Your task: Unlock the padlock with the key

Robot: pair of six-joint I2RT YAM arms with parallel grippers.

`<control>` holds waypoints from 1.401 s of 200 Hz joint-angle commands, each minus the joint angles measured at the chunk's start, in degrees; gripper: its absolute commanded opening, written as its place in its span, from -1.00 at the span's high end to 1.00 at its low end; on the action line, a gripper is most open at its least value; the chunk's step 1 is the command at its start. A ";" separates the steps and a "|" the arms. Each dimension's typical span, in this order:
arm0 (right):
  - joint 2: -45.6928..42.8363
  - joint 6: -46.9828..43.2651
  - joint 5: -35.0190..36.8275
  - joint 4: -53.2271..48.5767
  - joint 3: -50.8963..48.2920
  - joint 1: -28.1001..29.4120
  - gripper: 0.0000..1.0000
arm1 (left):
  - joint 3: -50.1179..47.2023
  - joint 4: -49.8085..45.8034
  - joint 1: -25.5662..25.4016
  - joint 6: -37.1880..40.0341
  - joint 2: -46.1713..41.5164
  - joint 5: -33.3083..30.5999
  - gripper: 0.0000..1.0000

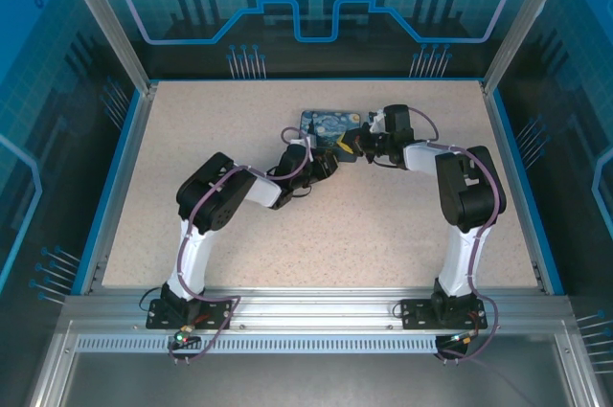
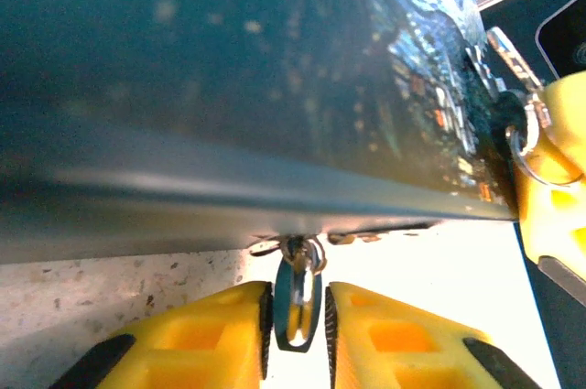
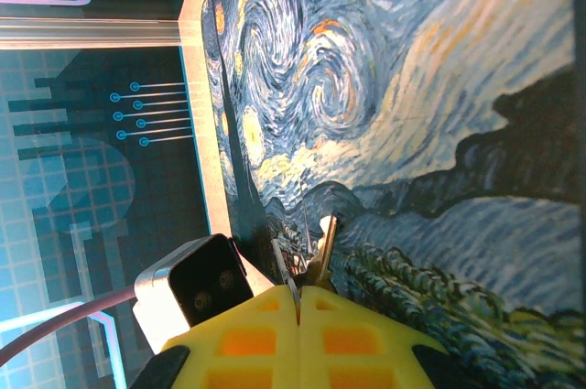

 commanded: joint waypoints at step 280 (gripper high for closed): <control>0.08 3.80 2.32 -2.34 -4.35 0.68 1.00 | 2.91 0.57 -5.54 -1.41 4.73 -18.12 0.45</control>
